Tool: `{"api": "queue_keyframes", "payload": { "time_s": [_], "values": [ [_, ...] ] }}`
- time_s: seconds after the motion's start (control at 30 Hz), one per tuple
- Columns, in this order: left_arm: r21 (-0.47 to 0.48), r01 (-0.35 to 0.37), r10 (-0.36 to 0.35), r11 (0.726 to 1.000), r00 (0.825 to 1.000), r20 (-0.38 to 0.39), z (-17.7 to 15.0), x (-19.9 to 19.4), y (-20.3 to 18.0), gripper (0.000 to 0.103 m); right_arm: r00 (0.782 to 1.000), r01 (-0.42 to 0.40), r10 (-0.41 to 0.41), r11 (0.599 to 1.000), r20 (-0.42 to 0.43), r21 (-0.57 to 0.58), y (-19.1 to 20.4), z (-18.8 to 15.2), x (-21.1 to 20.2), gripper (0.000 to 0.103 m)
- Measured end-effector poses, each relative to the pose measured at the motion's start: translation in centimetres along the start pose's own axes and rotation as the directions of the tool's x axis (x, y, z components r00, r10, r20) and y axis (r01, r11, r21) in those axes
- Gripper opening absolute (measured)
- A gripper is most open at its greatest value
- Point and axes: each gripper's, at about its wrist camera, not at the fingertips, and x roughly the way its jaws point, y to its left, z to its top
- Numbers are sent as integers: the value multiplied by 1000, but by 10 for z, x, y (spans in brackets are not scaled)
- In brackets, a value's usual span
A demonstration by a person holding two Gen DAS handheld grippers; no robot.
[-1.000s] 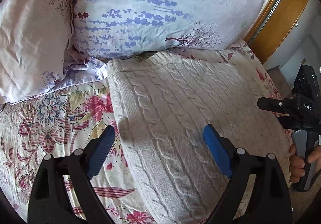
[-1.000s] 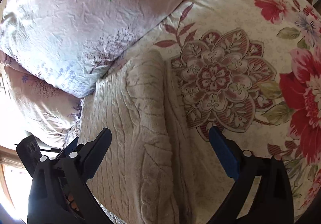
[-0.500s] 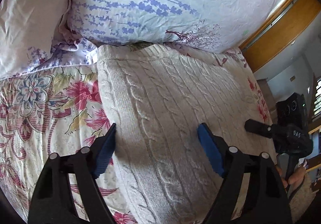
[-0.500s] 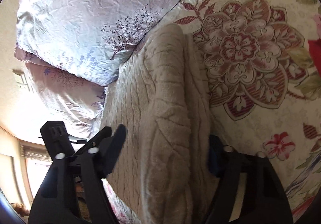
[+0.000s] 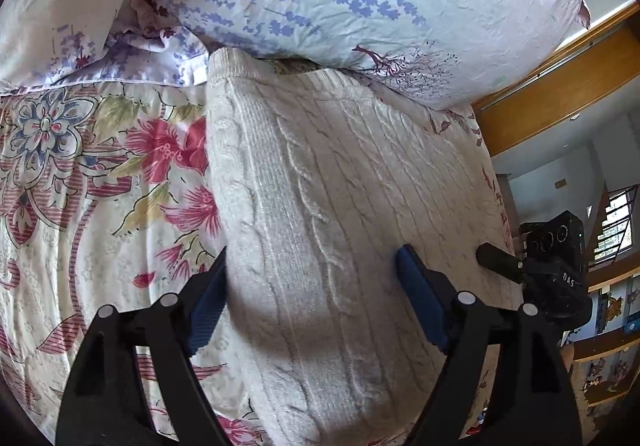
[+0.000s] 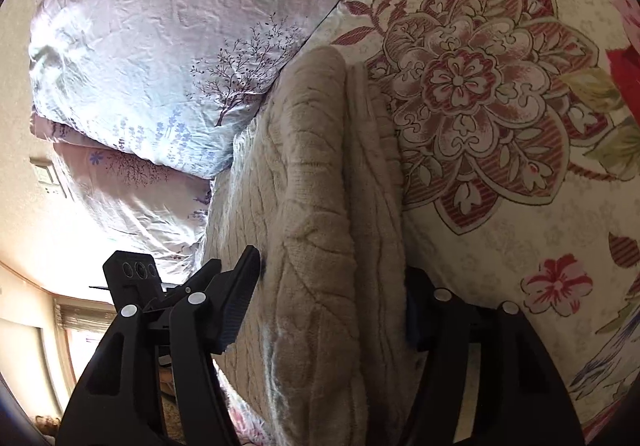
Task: Fold small clothes
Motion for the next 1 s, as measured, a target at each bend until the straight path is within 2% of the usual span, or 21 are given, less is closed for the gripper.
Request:
{"api": "queue_keyframes", "payload": {
  "time_s": [0.03,0.07,0.13,0.23,0.37,0.5,0.63,0.73,0.83,0.9,0.97,1.0],
  "values": [
    [-10,11,-10,1000,1000,7,2,2,1,66,1000,0,0,1000,-11,-11,1,-2,2,56],
    [-25,24,-23,999,1000,14,2,0,4,62,1000,-7,6,1000,-28,-8,1,-4,5,46],
    [-59,54,-53,997,998,26,2,-6,13,48,998,-53,54,998,-30,14,-2,-8,8,41],
    [-54,76,-74,996,997,38,1,-13,15,39,994,-107,108,994,-21,26,2,-14,9,38],
    [-7,112,-111,994,991,76,0,-34,11,35,988,-153,152,988,-25,-10,26,-16,11,35],
    [1,146,-144,989,979,145,-2,-84,28,34,979,-197,193,979,-68,-57,59,-23,26,34],
    [-4,118,-114,993,967,230,-15,-143,56,35,962,-256,236,955,-140,-147,106,-33,56,33],
    [-8,49,-45,999,957,287,-30,-182,76,35,957,-255,203,928,-206,-272,148,-46,85,33],
    [1,-49,46,999,950,309,-44,-203,94,36,961,-212,122,902,-249,-375,177,-57,120,33],
    [-19,-103,104,995,955,279,-50,-197,113,37,963,-143,31,899,-266,-413,176,-65,145,32],
    [-57,-144,153,988,963,223,-54,-172,133,37,955,-52,-79,904,-285,-424,166,-74,173,31],
    [-74,-191,202,979,961,191,-57,-159,142,38,952,-5,-127,903,-279,-429,160,-79,181,31]
  ]
}}
